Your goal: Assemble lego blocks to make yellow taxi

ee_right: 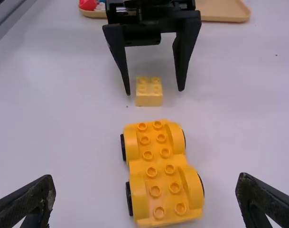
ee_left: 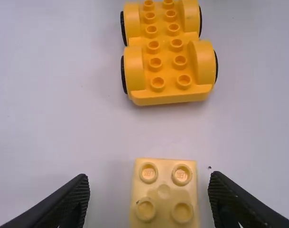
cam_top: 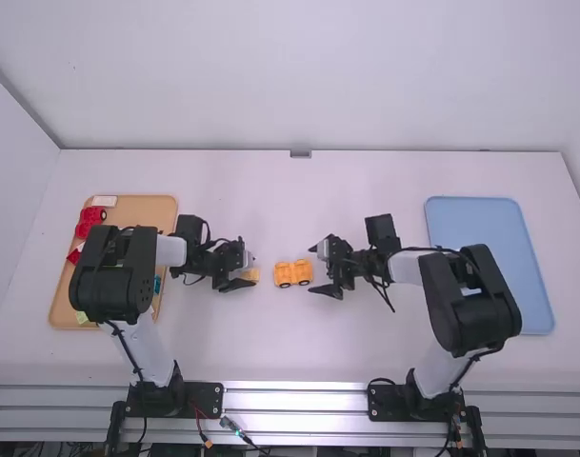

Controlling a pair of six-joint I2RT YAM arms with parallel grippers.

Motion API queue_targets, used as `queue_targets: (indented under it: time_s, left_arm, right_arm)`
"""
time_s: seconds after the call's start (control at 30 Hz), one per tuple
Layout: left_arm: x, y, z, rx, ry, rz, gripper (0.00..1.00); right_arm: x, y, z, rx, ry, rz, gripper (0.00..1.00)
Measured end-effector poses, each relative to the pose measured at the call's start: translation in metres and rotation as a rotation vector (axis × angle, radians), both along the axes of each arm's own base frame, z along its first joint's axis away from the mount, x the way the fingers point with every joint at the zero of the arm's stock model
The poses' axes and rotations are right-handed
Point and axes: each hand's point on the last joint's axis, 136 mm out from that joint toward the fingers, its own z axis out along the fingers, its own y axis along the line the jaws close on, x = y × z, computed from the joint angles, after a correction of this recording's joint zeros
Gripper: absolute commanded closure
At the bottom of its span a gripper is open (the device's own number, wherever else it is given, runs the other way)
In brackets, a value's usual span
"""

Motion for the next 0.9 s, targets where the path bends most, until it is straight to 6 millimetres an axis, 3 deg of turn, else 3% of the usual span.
queue_targets:
  time_s: [0.23, 0.53, 0.9]
  left_arm:
    - [-0.0014, 0.0028, -0.0034, 0.004, -0.008, 0.011, 0.34]
    - [-0.0011, 0.0074, -0.0042, 0.003, -0.003, 0.027, 0.5]
    - [-0.0015, 0.0052, -0.0018, -0.015, -0.005, 0.022, 0.44]
  right_arm:
    - [-0.002, 0.0046, -0.0063, -0.041, -0.011, 0.004, 0.01]
    - [0.0001, 0.0026, -0.0074, -0.048, -0.013, -0.005, 0.01]
    - [0.0, 0.0027, -0.0077, -0.05, -0.013, -0.005, 0.01]
